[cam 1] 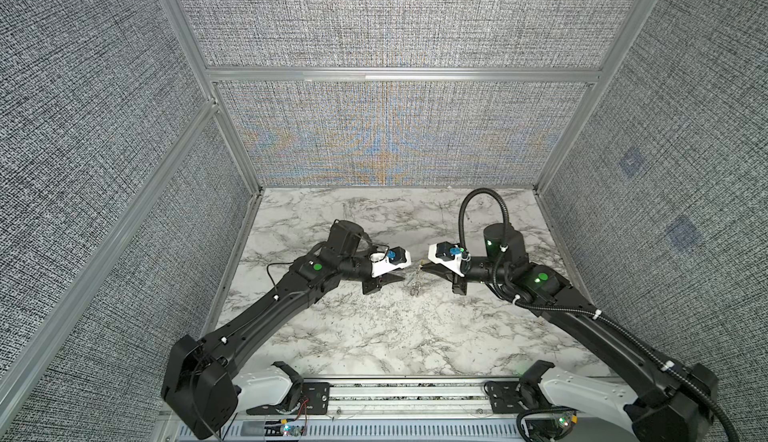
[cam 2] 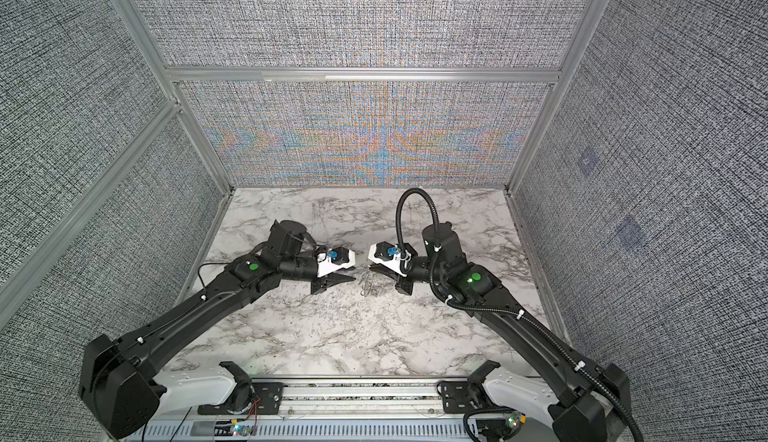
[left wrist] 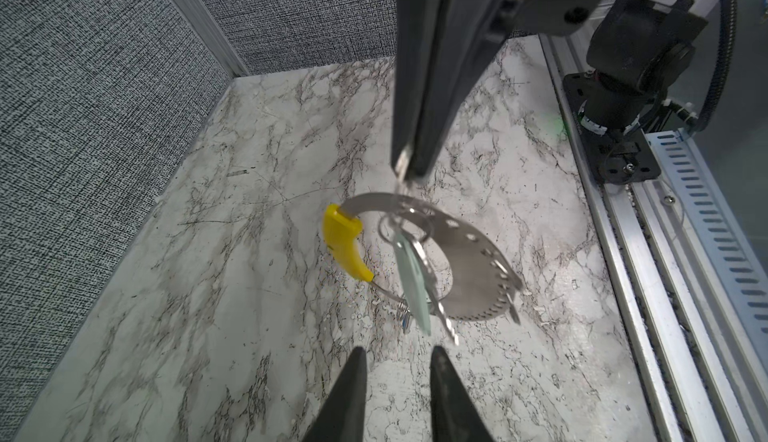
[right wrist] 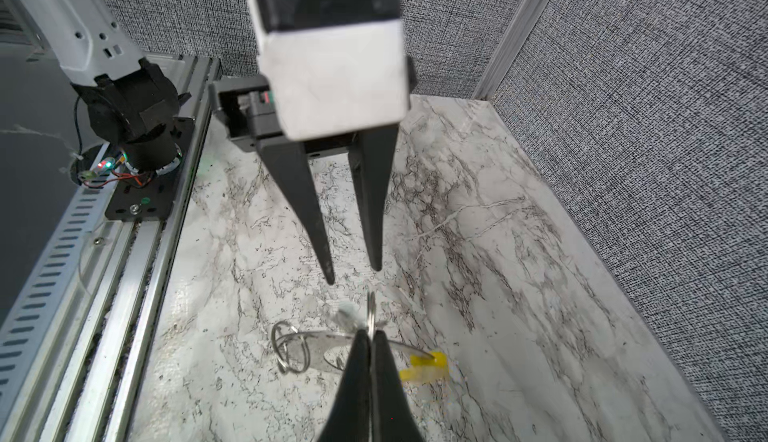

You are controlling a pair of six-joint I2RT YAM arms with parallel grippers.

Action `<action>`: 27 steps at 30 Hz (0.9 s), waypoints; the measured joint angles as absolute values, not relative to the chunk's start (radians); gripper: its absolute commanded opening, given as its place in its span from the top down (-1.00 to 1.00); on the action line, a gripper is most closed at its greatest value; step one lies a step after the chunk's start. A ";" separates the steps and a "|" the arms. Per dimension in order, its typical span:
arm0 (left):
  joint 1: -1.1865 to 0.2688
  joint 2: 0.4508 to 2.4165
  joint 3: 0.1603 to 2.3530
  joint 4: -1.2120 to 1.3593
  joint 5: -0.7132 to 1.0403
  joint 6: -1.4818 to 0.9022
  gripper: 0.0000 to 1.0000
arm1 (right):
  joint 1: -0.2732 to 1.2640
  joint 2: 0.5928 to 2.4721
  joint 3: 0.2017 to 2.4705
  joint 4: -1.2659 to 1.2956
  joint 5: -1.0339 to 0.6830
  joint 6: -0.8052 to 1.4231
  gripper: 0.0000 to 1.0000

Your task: Remove the keys from the keyring

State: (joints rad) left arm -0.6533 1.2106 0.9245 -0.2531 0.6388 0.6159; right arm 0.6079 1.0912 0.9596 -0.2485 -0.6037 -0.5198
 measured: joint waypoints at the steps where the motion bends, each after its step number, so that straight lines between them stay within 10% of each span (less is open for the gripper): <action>1: -0.658 1.183 0.881 -0.200 0.624 0.596 0.28 | 0.607 1.093 0.960 -0.249 -0.606 -0.501 1.00; 27: -0.985 1.101 0.523 0.577 -0.035 0.429 -0.02 | 0.617 1.090 0.986 -0.151 -0.592 -0.152 1.00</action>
